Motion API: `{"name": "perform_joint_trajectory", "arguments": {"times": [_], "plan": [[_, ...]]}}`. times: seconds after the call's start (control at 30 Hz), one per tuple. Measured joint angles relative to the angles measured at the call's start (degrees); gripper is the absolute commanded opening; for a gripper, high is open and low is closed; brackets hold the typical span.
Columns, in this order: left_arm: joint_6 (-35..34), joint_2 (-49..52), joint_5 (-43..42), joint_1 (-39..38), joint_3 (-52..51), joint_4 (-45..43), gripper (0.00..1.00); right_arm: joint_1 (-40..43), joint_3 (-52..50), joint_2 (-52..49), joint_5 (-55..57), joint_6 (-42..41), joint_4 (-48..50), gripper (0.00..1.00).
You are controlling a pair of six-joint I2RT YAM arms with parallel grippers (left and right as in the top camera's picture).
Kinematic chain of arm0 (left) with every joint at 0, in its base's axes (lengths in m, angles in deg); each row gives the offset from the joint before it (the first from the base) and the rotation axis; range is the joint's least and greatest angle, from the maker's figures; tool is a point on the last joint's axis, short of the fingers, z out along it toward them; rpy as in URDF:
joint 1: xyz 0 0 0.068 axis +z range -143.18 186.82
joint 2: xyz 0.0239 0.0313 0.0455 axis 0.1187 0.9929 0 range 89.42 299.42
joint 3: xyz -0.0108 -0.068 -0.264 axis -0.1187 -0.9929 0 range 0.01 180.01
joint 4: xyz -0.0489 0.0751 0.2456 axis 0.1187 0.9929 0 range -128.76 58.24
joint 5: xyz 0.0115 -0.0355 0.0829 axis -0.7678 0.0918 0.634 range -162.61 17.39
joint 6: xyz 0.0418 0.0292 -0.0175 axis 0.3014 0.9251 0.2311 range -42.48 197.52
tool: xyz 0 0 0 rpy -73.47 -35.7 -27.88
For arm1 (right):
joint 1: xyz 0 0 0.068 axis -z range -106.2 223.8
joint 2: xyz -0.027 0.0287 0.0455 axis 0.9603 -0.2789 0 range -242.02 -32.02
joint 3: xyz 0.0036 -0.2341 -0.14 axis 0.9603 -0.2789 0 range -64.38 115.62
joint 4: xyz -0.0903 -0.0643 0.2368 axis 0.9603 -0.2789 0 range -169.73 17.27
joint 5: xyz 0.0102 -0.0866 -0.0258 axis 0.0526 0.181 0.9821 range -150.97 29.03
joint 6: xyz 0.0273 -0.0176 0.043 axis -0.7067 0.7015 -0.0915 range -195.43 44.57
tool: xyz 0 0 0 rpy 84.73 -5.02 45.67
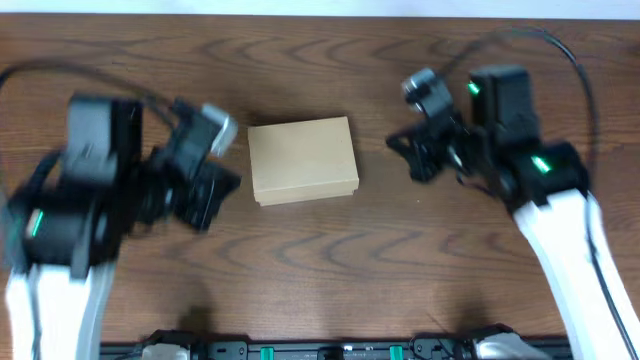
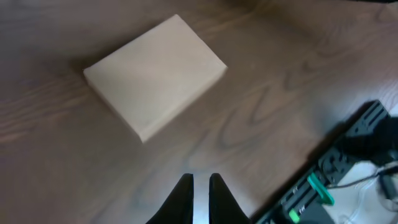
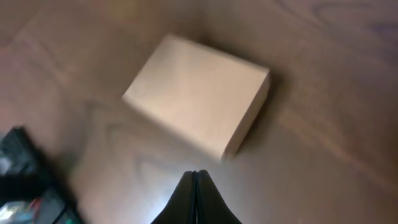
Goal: Pack container
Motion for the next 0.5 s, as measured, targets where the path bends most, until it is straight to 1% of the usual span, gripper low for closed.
{"name": "perform_joint_trajectory", "arguments": {"times": [0.07,0.13,0.27,0.4,0.43,0.47,0.5], "plan": [[-0.26,-5.66,0.46,-0.07,-3.28,0.44,0.06,-0.26,-2.56,6.49,0.59,0.33,-2.27,0.02],[-1.29,-11.39,0.79,-0.07,-8.57,-0.24,0.06,-0.98,-7.91,13.46,0.70,0.48,-1.22,0.02],[-5.79,-21.68,1.40,-0.13,-23.04,-5.16,0.06,-2.23,-24.85,27.96,0.63,-1.27,4.13,0.02],[-10.60,-28.87,2.08,-0.13,-35.74,-9.92,0.06,-2.29,-37.48,38.60,0.61,-4.66,6.71,0.01],[-11.58,-29.92,2.19,-0.13,-37.48,-10.54,0.15,-2.29,-38.99,40.61,0.59,-5.35,7.13,0.17],[-12.61,-30.97,2.25,-0.13,-39.06,-11.63,0.61,-2.29,-39.91,42.80,0.52,-6.49,7.48,0.44],[-13.38,-31.50,2.34,-0.13,-39.69,-12.41,0.95,-2.32,-40.09,44.17,0.50,-7.15,7.78,0.99]]}}
